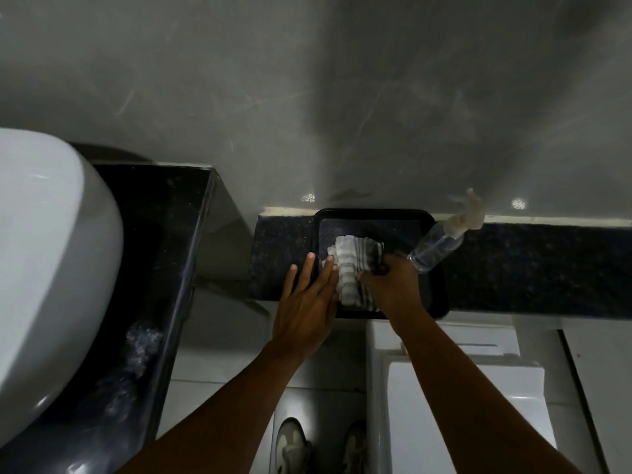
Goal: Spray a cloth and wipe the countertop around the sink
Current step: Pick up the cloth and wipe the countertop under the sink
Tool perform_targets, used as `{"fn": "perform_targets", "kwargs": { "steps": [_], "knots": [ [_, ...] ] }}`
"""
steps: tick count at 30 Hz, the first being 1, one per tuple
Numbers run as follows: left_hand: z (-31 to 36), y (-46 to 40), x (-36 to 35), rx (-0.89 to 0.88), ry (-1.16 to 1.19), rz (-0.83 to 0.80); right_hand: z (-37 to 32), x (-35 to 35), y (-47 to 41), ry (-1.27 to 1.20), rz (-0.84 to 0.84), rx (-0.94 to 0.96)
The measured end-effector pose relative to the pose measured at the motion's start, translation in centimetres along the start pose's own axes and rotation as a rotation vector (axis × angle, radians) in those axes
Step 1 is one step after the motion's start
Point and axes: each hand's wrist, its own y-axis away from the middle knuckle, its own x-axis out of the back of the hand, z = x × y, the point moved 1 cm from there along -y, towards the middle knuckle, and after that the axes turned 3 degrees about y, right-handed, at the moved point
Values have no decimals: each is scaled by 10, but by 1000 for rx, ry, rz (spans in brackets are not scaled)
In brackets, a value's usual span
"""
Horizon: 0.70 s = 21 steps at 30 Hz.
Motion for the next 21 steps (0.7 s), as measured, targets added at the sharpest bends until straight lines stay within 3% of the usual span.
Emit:
{"fn": "perform_targets", "kwargs": {
  "steps": [4,7,11,14,17,19,21],
  "knots": [
    [1,19,18,18,45,-9,-14,4,25,-65,-50,76],
    [12,57,60,48,138,141,-42,-4,57,-38,-62,189],
    [9,129,153,57,78,471,-104,-46,123,66,-97,607],
    [-27,187,221,124,-76,583,-133,-96,184,402,-328,895],
    [-87,239,268,295,-219,401,-125,-132,235,594,-437,948],
    [-129,267,283,417,-217,194,-128,-142,246,489,-327,888],
    [-156,284,281,411,-169,44,-135,-148,237,440,-195,787]
  ]
}}
